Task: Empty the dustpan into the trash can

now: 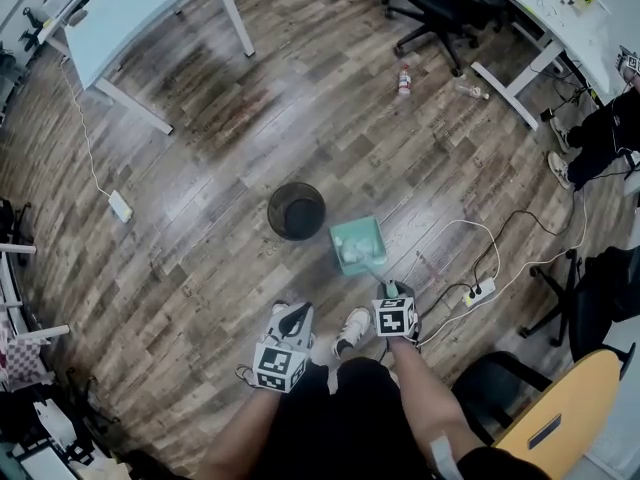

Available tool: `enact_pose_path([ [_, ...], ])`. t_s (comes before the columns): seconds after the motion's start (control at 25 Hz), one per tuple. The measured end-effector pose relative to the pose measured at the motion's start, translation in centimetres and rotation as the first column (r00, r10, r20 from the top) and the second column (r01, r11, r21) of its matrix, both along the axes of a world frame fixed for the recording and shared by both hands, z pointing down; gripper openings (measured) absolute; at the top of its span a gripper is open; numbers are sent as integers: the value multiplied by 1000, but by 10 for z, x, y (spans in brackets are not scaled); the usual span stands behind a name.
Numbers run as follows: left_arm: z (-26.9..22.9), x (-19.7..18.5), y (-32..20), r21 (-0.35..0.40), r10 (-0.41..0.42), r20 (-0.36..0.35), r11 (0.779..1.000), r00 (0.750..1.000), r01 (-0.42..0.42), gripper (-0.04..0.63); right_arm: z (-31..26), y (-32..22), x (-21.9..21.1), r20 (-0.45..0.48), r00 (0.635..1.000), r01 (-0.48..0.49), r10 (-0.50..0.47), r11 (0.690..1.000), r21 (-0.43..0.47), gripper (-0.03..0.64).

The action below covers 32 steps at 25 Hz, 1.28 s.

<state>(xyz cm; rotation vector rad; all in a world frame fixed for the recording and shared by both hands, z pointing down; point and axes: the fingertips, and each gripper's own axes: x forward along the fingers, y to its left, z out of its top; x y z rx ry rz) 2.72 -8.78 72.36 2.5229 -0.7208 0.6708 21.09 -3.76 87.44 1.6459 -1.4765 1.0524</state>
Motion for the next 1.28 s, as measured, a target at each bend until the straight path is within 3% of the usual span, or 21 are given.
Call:
enact_pose_path([
  [0.8, 4, -8, 8, -6, -10, 11, 1000, 1000, 10, 12, -7, 1, 15, -19, 1000, -23, 23, 1000, -8, 98],
  [1.28, -13, -6, -4, 29, 2, -1, 1000, 1000, -2, 12, -51, 8, 34, -74, 994, -71, 78, 993, 99, 98],
])
